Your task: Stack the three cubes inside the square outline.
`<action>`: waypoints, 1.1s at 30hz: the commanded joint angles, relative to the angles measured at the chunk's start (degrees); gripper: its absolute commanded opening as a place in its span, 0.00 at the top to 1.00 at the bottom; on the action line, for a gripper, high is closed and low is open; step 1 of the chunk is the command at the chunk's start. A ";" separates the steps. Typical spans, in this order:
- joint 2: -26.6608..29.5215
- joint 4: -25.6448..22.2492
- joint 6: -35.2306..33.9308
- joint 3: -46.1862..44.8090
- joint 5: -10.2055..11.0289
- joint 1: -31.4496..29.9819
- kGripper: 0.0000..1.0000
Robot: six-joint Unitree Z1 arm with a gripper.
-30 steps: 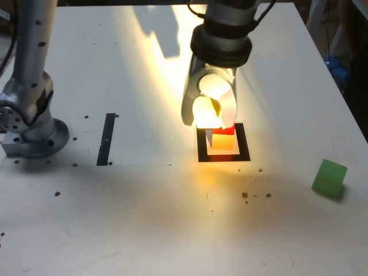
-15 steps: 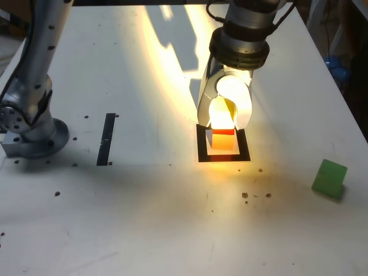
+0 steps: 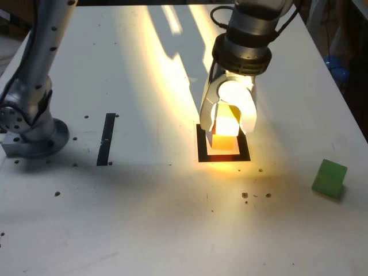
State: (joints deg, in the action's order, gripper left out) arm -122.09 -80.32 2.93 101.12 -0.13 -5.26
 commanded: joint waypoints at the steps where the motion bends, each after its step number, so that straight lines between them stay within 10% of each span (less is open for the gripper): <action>1: -0.13 -0.01 0.09 -0.12 -0.06 0.15 0.01; 22: 3.68 -6.62 2.45 9.51 9.54 -1.08 0.01; 33: -4.78 -12.24 9.57 27.70 7.50 -4.14 0.01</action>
State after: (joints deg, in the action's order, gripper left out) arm -125.89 -91.78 12.24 128.37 7.61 -9.15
